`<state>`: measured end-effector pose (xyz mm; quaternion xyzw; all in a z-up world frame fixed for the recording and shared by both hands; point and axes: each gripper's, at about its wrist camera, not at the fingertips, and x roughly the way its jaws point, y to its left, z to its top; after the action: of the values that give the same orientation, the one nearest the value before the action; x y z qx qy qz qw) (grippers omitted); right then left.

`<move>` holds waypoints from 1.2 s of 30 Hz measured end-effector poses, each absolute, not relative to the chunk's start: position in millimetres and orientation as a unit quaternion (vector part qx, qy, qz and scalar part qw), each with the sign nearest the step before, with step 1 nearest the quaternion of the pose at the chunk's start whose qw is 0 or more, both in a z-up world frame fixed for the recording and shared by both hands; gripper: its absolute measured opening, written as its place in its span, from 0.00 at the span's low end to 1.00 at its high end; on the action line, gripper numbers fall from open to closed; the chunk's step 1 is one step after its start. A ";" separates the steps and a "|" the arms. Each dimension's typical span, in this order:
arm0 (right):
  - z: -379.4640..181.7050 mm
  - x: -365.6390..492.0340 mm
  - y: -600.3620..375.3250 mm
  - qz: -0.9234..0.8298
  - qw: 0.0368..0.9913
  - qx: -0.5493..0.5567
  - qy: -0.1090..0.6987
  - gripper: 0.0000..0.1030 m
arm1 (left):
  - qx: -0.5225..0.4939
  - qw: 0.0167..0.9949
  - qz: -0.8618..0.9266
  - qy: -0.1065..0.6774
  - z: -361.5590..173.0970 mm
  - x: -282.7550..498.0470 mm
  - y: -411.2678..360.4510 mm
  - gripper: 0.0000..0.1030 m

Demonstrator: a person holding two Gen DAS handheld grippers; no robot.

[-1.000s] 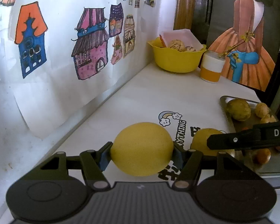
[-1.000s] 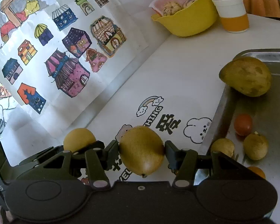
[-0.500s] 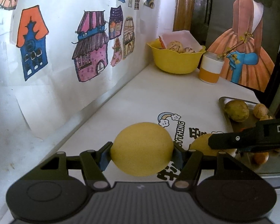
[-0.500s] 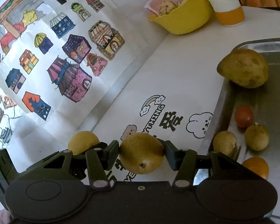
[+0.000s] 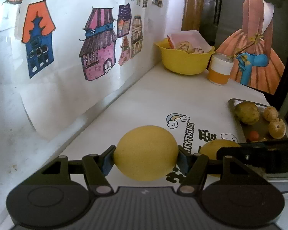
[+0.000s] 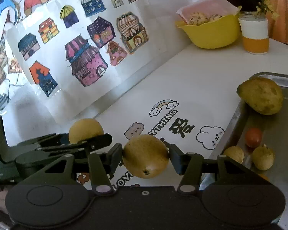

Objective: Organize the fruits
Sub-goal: 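Carry the grapefruit and large pear over the metal tray with both tools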

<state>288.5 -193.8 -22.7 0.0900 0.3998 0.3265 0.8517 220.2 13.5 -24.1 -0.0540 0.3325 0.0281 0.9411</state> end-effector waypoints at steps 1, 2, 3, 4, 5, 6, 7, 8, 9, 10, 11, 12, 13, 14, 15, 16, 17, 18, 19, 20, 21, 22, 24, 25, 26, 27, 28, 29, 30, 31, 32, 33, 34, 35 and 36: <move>-23.8 288.5 -192.3 0.325 0.852 0.087 0.402 0.56 | -0.054 0.941 0.029 0.333 -24.0 219.8 14.2 0.67; -25.1 288.5 -192.1 0.324 0.851 0.086 0.403 0.56 | -0.054 0.941 0.030 0.333 -23.9 219.4 14.7 0.67; -27.1 288.5 -190.9 0.324 0.850 0.083 0.406 0.57 | -0.055 0.941 0.030 0.333 -23.6 218.9 15.1 0.67; -28.8 287.8 -189.9 0.323 0.850 0.080 0.409 0.57 | -0.056 0.941 0.030 0.332 -23.2 218.6 15.6 0.67; -30.5 287.4 -189.1 0.325 0.848 0.080 0.411 0.57 | -0.056 0.941 0.030 0.332 -23.1 218.2 15.7 0.67; -32.1 287.0 -188.3 0.325 0.846 0.082 0.414 0.57 | -0.055 0.941 0.030 0.332 -23.0 217.7 15.8 0.67; -32.9 286.0 -187.2 0.325 0.847 0.081 0.414 0.57 | -0.055 0.941 0.030 0.332 -22.9 217.1 15.6 0.67; -32.7 284.4 -185.2 0.326 0.849 0.073 0.410 0.56 | -0.056 0.941 0.030 0.332 -22.9 216.6 15.5 0.67; -32.3 283.0 -183.3 0.327 0.851 0.064 0.406 0.56 | -0.056 0.941 0.030 0.332 -22.9 216.7 15.4 0.67; -31.6 281.5 -181.9 0.326 0.853 0.059 0.403 0.56 | -0.056 0.941 0.030 0.333 -22.8 216.4 15.3 0.67; -31.2 280.5 -181.1 0.324 0.854 0.056 0.402 0.56 | -0.056 0.941 0.030 0.333 -22.6 216.1 15.2 0.67; -31.0 279.3 -181.1 0.324 0.855 0.055 0.401 0.56 | -0.056 0.941 0.030 0.332 -22.5 216.2 15.3 0.67; -31.3 278.6 -182.0 0.325 0.855 0.059 0.401 0.56 | -0.056 0.941 0.030 0.332 -22.3 215.8 15.1 0.67; -31.8 277.9 -183.9 0.325 0.854 0.068 0.401 0.56 | -0.057 0.941 0.030 0.331 -22.0 215.8 14.8 0.67; -32.0 277.0 -186.6 0.326 0.853 0.079 0.400 0.56 | -0.057 0.941 0.030 0.331 -21.6 215.5 14.5 0.67; -31.3 275.9 -189.6 0.327 0.853 0.088 0.396 0.55 | -0.057 0.942 0.030 0.330 -21.2 215.4 13.9 0.67; -29.6 274.7 -192.5 0.327 0.855 0.095 0.390 0.55 | -0.057 0.942 0.030 0.330 -20.6 214.9 12.6 0.67; -27.3 274.1 -195.3 0.327 0.857 0.100 0.385 0.55 | -0.057 0.942 0.030 0.330 -20.0 214.6 11.4 0.67; -25.0 273.6 -198.3 0.327 0.858 0.104 0.382 0.55 | -0.056 0.942 0.030 0.329 -19.4 214.4 9.8 0.67; -22.6 273.0 -201.7 0.324 0.859 0.107 0.380 0.55 | -0.056 0.942 0.028 0.329 -18.7 214.5 7.8 0.67; -20.3 271.5 -206.2 0.321 0.861 0.111 0.377 0.55 | -0.056 0.943 0.026 0.328 -17.9 214.5 6.5 0.67; -18.4 270.0 -210.1 0.320 0.863 0.114 0.374 0.55 | -0.055 0.943 0.023 0.327 -17.1 214.0 4.4 0.67; -14.5 265.8 -221.3 0.314 0.866 0.121 0.369 0.56 | -0.052 0.944 0.018 0.326 -16.2 214.3 -1.9 0.67; -12.8 263.7 -227.7 0.310 0.868 0.125 0.367 0.56 | -0.051 0.944 0.015 0.325 -15.8 214.7 -5.4 0.67; -11.2 261.2 -235.0 0.305 0.870 0.128 0.366 0.56 | -0.051 0.944 0.010 0.325 -15.1 215.1 -9.9 0.67; -10.1 258.8 -241.5 0.300 0.872 0.129 0.364 0.56 | -0.051 0.944 0.006 0.325 -14.5 215.3 -14.4 0.67; -8.9 256.1 -249.1 0.294 0.875 0.130 0.363 0.56 | -0.051 0.944 0.001 0.325 -14.0 215.7 -18.1 0.67; -7.9 253.0 -257.4 0.286 0.878 0.131 0.360 0.56 | -0.050 0.944 -0.004 0.325 -13.6 216.4 -23.1 0.67; -7.3 250.4 -264.9 0.280 0.881 0.132 0.358 0.56 | -0.049 0.944 -0.010 0.325 -12.7 216.8 -28.9 0.67; -6.6 247.7 -273.3 0.273 0.884 0.134 0.356 0.56 | -0.049 0.944 -0.018 0.326 -11.9 217.4 -35.1 0.67; -6.2 245.1 -281.7 0.266 0.886 0.137 0.353 0.56 | -0.050 0.944 -0.024 0.326 -11.0 217.8 -41.2 0.67; -5.8 242.7 -289.8 0.259 0.888 0.142 0.352 0.56 | -0.049 0.944 -0.031 0.326 -10.5 217.1 -48.3 0.67; -5.3 240.1 -297.9 0.253 0.890 0.146 0.350 0.56 | -0.047 0.944 -0.036 0.326 -9.9 216.8 -53.9 0.67; -4.6 236.7 -306.3 0.246 0.893 0.149 0.347 0.56 | -0.045 0.944 -0.044 0.325 -9.3 216.6 -61.2 0.67; -3.8 233.3 -312.6 0.240 0.896 0.147 0.344 0.56 | -0.043 0.943 -0.050 0.326 -9.5 217.4 -67.8 0.67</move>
<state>233.3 -312.6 -3.8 0.1475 0.3436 0.2396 0.8960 217.4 -67.8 -9.5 -0.0432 0.3257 -0.0503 0.9432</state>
